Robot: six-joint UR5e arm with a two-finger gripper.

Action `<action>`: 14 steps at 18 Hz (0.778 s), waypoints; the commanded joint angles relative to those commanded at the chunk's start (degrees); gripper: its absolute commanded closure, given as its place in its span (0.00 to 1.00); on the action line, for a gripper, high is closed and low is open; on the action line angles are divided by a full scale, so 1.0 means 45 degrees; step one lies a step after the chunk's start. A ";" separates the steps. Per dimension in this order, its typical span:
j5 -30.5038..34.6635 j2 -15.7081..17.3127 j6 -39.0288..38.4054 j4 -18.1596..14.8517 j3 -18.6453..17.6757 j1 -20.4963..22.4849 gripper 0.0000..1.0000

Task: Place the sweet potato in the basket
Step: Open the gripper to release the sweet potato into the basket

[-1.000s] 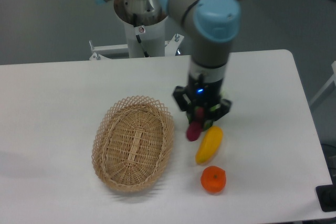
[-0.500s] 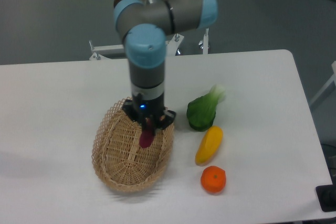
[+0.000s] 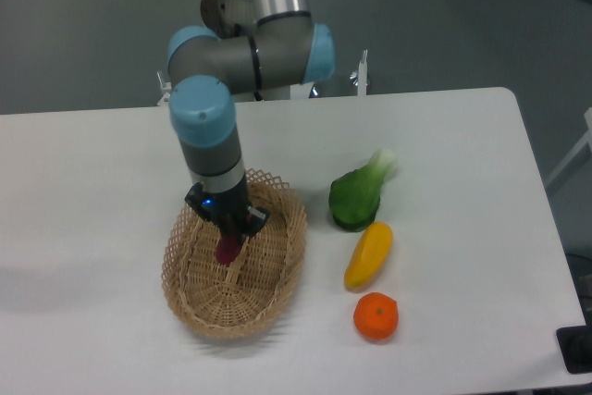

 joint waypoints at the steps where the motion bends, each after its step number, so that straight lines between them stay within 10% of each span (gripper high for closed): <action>1: 0.0039 -0.0097 -0.0039 0.0020 0.0000 -0.0019 0.66; 14: 0.0137 -0.0333 -0.0020 0.0098 -0.0059 -0.0195 0.47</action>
